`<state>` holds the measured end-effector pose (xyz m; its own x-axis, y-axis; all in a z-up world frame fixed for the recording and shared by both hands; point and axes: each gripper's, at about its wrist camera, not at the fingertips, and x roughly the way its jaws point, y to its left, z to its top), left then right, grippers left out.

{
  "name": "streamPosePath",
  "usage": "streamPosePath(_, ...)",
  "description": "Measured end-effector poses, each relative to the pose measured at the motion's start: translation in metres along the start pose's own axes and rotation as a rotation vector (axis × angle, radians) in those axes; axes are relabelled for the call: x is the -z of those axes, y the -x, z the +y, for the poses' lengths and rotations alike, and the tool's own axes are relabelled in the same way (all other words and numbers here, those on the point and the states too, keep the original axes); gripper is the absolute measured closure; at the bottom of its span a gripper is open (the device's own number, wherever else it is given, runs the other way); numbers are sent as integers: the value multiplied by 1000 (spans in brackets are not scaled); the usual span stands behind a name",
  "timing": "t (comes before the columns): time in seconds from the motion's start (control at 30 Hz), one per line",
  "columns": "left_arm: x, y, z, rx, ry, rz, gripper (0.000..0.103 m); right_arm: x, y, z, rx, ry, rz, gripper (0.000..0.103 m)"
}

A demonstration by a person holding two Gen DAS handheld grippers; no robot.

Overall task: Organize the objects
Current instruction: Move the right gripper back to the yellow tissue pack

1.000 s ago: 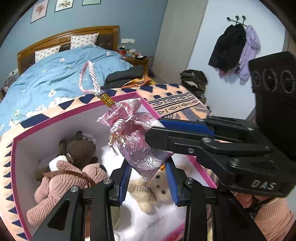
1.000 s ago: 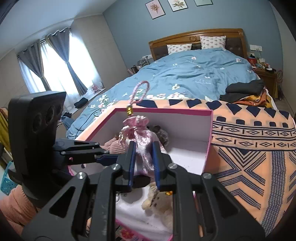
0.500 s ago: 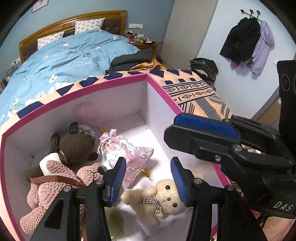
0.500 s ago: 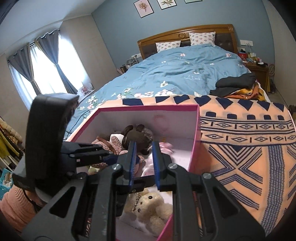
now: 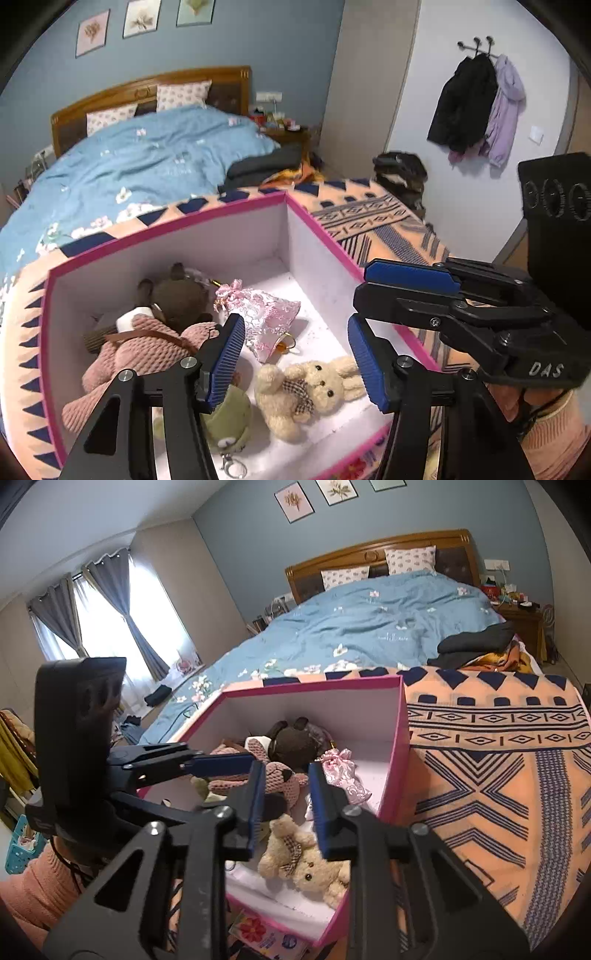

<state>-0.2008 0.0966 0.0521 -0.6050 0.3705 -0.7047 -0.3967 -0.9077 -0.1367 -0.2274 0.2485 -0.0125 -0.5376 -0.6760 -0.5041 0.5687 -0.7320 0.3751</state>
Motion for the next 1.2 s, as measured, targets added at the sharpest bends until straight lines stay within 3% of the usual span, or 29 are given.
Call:
streamPosePath(0.07,5,14,-1,4,10,-33,42,2,9,4,-7,4,-18,68)
streamPosePath(0.3,33,48,-5,38,21,-99,40,20,31,24,-24,33,-41,65)
streamPosePath(0.4,48,62,-10,27,2,-135,29,28,41,31,-37,41,-45,63)
streamPosePath(0.53,67,75,-17,25,-22,-155,28,42,52,42,-51,53,-49,49)
streamPosePath(0.63,82,81,-19,28,-20,-158,28,57,57,51,-46,75,-35,48)
streamPosePath(0.83,118,72,-24,52,-11,-93,28,92,60,54,-31,68,16,44)
streamPosePath(1.2,169,34,-45,153,22,55,28,151,69,15,61,-91,107,43)
